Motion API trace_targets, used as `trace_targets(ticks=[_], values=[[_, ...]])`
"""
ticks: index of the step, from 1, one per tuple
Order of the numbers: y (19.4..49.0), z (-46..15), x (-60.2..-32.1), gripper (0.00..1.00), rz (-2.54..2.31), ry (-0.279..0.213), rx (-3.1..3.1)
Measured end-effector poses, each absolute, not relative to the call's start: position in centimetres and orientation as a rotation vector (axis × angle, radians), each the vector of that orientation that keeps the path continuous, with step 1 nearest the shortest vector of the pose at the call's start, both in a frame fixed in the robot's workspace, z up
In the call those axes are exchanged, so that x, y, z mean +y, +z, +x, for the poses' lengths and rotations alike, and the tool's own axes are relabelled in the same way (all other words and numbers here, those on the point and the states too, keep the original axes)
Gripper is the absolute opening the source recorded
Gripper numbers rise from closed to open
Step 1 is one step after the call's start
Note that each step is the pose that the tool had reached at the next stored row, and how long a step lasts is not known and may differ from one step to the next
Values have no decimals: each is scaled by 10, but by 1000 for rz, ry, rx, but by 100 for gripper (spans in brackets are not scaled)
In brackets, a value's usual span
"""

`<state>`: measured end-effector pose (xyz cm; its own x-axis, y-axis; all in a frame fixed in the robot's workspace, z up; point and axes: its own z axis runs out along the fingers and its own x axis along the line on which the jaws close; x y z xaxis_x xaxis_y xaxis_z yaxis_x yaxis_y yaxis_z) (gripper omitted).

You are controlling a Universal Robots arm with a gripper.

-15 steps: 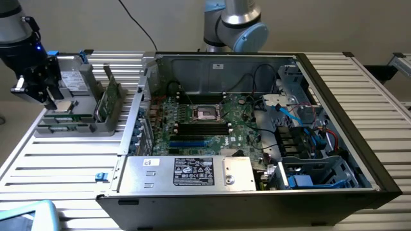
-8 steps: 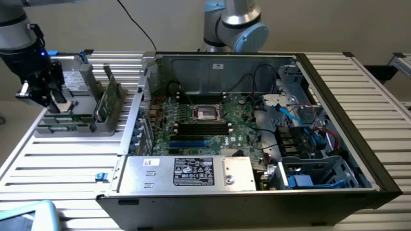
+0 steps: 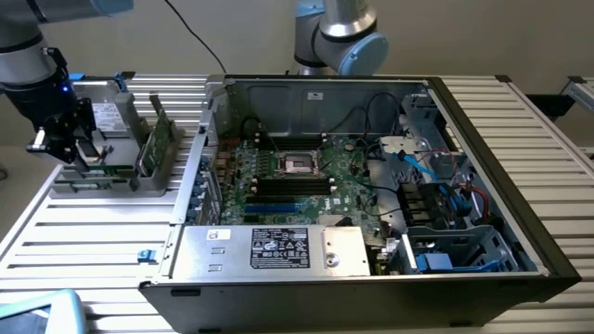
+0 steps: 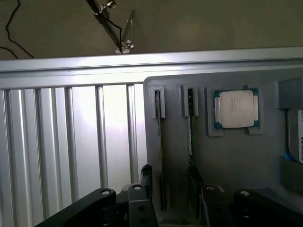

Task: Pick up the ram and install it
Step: 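Pick up the ram and move it above insertion slot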

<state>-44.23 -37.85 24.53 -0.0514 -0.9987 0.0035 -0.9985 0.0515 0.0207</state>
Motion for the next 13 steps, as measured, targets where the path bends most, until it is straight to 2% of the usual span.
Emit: trace_targets(ticks=[13], values=[[222, -436, -383, 43, 2148, -20, -2270]])
